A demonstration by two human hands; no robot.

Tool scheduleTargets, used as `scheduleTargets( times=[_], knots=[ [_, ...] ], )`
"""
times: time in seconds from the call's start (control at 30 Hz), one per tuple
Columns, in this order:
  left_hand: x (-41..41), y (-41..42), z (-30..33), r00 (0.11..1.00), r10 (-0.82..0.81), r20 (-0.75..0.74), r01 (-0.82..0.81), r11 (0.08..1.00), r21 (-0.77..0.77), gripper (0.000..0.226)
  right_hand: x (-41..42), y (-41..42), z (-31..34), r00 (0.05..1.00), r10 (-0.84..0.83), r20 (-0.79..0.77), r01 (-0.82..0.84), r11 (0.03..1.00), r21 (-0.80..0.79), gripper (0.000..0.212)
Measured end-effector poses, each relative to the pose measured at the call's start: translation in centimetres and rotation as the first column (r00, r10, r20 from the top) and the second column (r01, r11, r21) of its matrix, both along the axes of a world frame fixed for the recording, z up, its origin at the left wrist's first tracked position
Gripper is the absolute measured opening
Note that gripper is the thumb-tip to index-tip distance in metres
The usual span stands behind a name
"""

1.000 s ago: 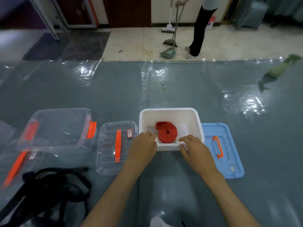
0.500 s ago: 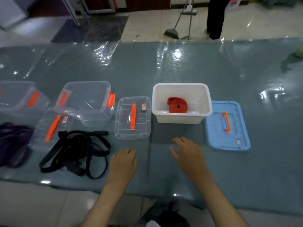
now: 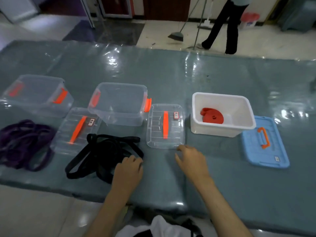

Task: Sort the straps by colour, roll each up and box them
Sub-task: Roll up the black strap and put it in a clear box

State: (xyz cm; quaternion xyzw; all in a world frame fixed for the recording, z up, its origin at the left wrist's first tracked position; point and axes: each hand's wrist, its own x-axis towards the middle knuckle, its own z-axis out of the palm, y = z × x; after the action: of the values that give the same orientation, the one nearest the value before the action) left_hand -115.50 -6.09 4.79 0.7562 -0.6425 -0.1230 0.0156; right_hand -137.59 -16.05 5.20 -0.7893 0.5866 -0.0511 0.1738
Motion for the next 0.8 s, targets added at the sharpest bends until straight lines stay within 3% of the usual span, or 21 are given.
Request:
scheduleTargets(
  times=[0.2,0.47,0.67,0.8],
  knots=[
    [12.1,-1.0,-1.3,1.0,0.023,0.0,-0.023,1.0,0.005,0.03,10.7,0.0,-1.5,0.998,-0.063,0.009,0.062,0.993,0.096,0.029],
    [23.8,0.9,-4.2,0.945,0.314,-0.096,-0.299,0.943,0.145,0.05,17.9,1.9,-3.0,0.998,-0.039,-0.04,0.048,0.966,0.255,0.028],
    [28.8,3.8,-6.5,0.891,0.422,-0.168,-0.33,0.856,0.399,0.046,19.7,2.2,-3.7,0.997,-0.073,-0.002,0.071,0.96,0.271,0.025],
    [30.1,3.6,-4.6,0.835,0.423,-0.353,-0.322,0.895,0.31,0.029,20.5,2.1,-4.2,0.996,-0.085,0.042,0.07,0.961,0.268,0.023]
  ],
)
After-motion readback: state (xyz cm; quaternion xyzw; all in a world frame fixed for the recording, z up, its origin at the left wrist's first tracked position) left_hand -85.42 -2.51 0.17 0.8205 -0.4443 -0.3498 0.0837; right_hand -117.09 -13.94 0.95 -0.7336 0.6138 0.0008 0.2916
